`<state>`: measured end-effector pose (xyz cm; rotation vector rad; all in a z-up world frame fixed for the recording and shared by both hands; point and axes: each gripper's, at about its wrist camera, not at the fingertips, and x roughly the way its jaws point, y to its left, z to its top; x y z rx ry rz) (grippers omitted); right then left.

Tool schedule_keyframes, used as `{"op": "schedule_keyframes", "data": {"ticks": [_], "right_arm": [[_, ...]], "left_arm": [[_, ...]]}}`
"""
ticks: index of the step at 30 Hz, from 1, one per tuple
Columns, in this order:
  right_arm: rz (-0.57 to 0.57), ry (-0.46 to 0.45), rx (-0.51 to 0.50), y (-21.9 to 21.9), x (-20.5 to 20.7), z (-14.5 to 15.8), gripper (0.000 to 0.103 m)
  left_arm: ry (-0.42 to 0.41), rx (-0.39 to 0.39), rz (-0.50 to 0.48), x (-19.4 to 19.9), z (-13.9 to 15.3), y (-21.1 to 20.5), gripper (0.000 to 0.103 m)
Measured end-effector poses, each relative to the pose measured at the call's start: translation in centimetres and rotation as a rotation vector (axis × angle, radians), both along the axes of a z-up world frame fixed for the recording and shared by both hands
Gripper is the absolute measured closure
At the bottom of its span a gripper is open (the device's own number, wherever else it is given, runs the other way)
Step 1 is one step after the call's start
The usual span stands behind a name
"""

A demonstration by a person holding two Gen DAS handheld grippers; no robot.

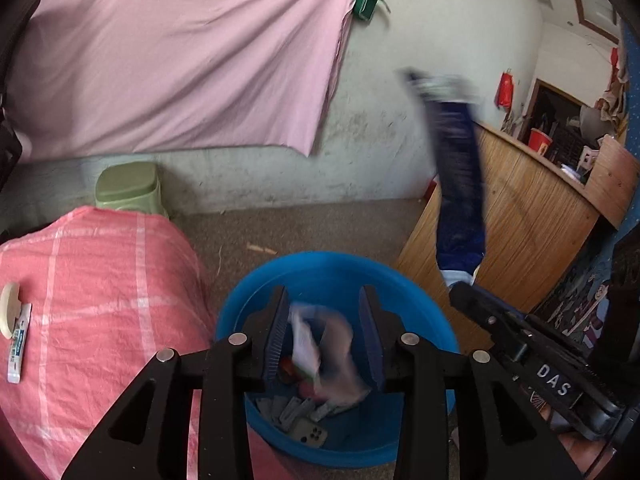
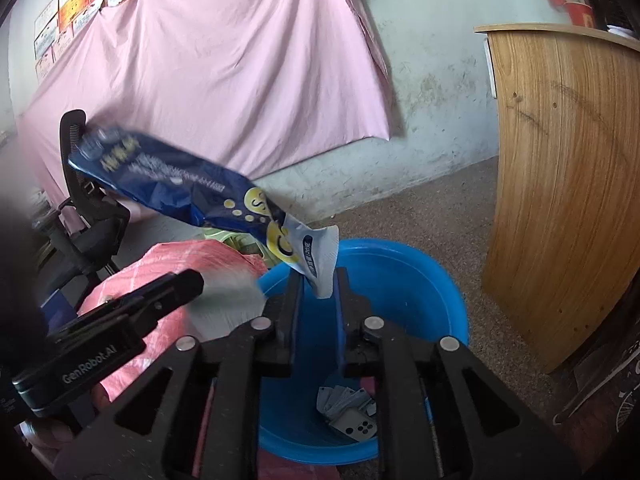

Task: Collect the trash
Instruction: 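Open both grippers to drop the wrapper and paper into the basin, then move both grippers back over the table toward the white soap bar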

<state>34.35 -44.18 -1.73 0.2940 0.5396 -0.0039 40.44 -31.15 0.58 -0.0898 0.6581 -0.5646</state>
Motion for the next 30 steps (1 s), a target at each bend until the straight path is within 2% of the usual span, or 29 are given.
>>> {"op": "schedule_keyframes", "data": {"ticks": [7, 13, 16, 25, 27, 30], "right_arm": [[0.001, 0.006, -0.001, -0.3, 0.3, 0.0, 0.057], [0.005, -0.012, -0.005, -0.2, 0.2, 0.3, 0.051], [0.006, -0.035, -0.012, 0.2, 0.1, 0.8, 0.045], [0.017, -0.13, -0.039, 2.3, -0.3, 2.7, 0.024], [0.02, -0.153, -0.039, 2.8, -0.3, 3.1, 0.019], [0.027, -0.206, -0.031, 3.8, -0.5, 3.9, 0.008]], "left_arm": [[0.034, 0.004, 0.035, -0.4, -0.9, 0.8, 0.064], [0.005, -0.007, 0.055, -0.3, 0.1, 2.2, 0.064], [-0.022, -0.019, 0.071, -0.5, 0.6, 3.2, 0.059], [-0.129, -0.068, 0.185, -1.8, 3.3, 7.7, 0.036], [-0.16, -0.081, 0.214, -2.2, 3.8, 8.8, 0.023], [-0.216, -0.099, 0.272, -3.0, 4.6, 11.1, 0.012]]}}
